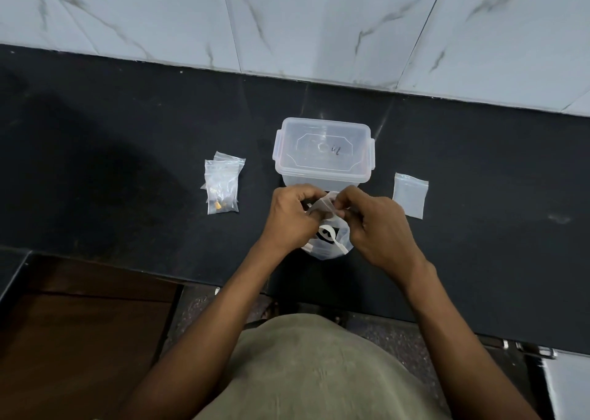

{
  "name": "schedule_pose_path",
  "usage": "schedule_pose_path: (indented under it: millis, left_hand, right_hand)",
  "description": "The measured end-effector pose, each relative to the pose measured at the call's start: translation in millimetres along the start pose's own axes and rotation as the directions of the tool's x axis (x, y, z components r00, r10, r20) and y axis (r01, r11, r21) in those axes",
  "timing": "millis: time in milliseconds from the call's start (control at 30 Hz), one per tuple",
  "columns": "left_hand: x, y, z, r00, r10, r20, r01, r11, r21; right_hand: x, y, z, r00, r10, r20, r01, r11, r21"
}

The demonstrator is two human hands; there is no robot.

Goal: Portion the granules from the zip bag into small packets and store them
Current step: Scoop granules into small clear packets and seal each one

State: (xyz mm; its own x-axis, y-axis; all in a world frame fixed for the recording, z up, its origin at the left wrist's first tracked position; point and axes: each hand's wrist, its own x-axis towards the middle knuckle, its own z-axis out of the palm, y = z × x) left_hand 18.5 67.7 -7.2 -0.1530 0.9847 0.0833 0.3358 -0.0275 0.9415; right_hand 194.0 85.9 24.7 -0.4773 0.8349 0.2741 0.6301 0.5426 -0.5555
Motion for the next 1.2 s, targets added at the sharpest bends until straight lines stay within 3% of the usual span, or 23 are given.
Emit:
schedule_pose_path:
  millis: [133,267,433,533,633,733,800,933,1033,1200]
  left_hand:
    - [5.0,3.1,-15.8,0.957,-0.128,0.261,0.119,0.992,0.052]
    - [12.3,5.2,-30.1,0.837,-0.130,0.531,0.168,0.986,-0.023]
    - [13.3,4.7,-35.0,0.759,-0.114,0.641,0.190,0.981,-0.050]
    - [14.1,0.1,-30.0,0.814,-0.118,0.569,0.175,0.984,-0.045]
    - [15.0,-10.1,-22.7,0.910,-0.198,0.364,0.192,0.980,0.052]
    - [10.8,-11.6,-14.7,0.939,-0.342,-0.042,0.344,0.927,0.146]
    - [6.2,-9.3,-10.4,0.878,-0.427,-0.217,0.469,0.858,0.209]
    - [-1.5,-12.8,2.9,0.788,-0.572,-0.226,0.615,0.746,0.257]
    - [-5.7,-15.3,11.4,0.796,-0.557,-0.238,0.606,0.734,0.307]
    - [-5.4,-16.2,13.3,0.738,-0.661,-0.140,0.663,0.670,0.335]
  right_hand:
    - [2.7,-3.8,1.4,0.994,-0.041,0.097,0.039,0.999,0.019]
    - [6.4,-11.7,0.1,0.983,-0.057,0.173,0.055,0.998,0.017]
    - [8.7,-12.4,5.0,0.968,-0.074,0.242,0.045,0.991,0.122]
    - [7.3,-10.6,11.5,0.978,-0.057,0.200,0.010,0.973,0.230]
    - [4.5,-11.2,13.6,0.999,0.042,-0.028,-0.029,0.927,0.373]
    - [-4.2,-8.9,11.0,0.963,0.196,-0.182,-0.153,0.961,0.230]
    - [-12.9,-5.2,13.5,0.956,0.281,-0.081,-0.281,0.960,0.008]
    - [-25.9,-1.5,27.7,0.904,0.392,0.172,-0.333,0.896,-0.293]
    - [-25.6,1.2,34.3,0.867,0.447,0.218,-0.368,0.872,-0.323]
    - [-23.3,12.4,40.1,0.855,0.467,0.226,-0.409,0.875,-0.259]
